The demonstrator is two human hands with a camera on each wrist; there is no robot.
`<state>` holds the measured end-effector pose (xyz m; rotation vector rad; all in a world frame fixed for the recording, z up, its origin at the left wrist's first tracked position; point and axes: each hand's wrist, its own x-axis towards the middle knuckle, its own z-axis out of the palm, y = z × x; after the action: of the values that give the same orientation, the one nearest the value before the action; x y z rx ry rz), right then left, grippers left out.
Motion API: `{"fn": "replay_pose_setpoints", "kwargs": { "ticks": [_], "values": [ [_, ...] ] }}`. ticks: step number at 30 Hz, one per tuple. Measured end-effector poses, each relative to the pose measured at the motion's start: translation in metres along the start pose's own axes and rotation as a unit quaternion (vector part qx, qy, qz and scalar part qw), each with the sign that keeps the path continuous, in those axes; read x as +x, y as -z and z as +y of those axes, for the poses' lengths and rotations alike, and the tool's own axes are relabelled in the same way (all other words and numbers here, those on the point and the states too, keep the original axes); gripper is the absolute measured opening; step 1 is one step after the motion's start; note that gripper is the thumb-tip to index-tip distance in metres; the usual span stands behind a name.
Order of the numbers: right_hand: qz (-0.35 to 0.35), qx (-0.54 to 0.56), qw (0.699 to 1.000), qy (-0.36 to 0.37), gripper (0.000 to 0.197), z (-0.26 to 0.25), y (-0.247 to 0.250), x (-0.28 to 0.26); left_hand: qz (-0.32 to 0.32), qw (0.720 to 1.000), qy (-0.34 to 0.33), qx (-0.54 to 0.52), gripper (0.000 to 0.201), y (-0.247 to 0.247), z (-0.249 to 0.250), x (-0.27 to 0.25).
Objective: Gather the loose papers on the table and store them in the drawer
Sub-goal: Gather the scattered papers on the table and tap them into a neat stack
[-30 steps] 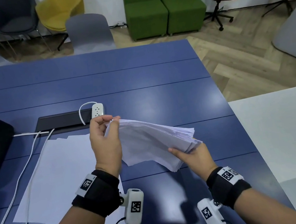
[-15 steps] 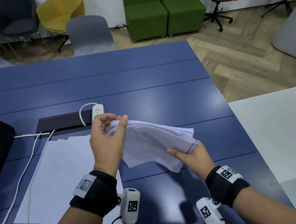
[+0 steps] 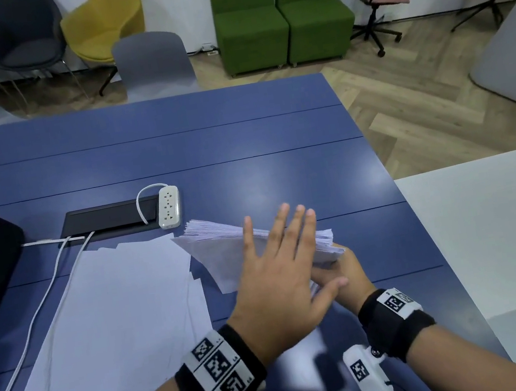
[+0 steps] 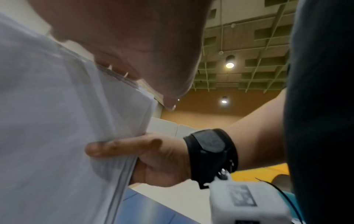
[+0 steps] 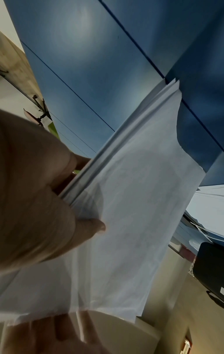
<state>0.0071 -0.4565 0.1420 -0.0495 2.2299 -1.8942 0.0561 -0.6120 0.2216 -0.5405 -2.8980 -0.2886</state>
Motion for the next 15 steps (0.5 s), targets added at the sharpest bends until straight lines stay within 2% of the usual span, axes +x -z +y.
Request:
{"fn": "replay_pose_setpoints", "kwargs": {
  "ticks": [3, 5, 7, 9, 10, 11, 13, 14, 15],
  "values": [
    [0.001, -0.042, 0.999, 0.006, 0.036, -0.004, -0.002, -0.002, -0.022, 1.0, -0.014, 0.005, 0.098, -0.003, 0.012, 0.0],
    [-0.004, -0.055, 0.998, 0.012, 0.023, -0.004, 0.002, -0.003, -0.033, 0.999, -0.03, 0.005, 0.099, -0.003, 0.014, 0.004],
    [-0.019, -0.036, 0.999, -0.015, 0.013, -0.01, 0.004, -0.007, -0.034, 0.998, -0.053, 0.0, 0.098, -0.003, 0.016, 0.006],
    [-0.026, -0.028, 0.999, -0.027, 0.031, -0.013, 0.004, -0.006, -0.023, 0.997, -0.071, -0.011, 0.098, -0.003, 0.014, 0.007],
    [-0.027, -0.026, 0.999, -0.022, 0.024, -0.012, 0.003, -0.005, -0.018, 0.997, -0.072, -0.022, 0.099, -0.001, 0.01, 0.009],
    [-0.021, -0.017, 1.0, -0.011, 0.015, -0.007, 0.002, -0.004, -0.012, 0.997, -0.064, -0.028, 0.101, 0.002, 0.002, 0.011],
    [0.001, -0.004, 1.0, -0.01, 0.017, 0.0, 0.0, -0.001, -0.01, 0.999, -0.03, -0.006, 0.109, 0.014, -0.027, 0.019],
    [0.012, -0.013, 1.0, -0.013, 0.022, 0.001, -0.001, -0.001, -0.033, 0.999, -0.01, 0.017, 0.113, 0.024, -0.046, 0.025],
    [0.017, -0.016, 1.0, -0.01, 0.025, 0.003, -0.001, -0.002, -0.082, 0.996, 0.01, 0.041, 0.111, 0.034, -0.065, 0.03]
  ]
}}
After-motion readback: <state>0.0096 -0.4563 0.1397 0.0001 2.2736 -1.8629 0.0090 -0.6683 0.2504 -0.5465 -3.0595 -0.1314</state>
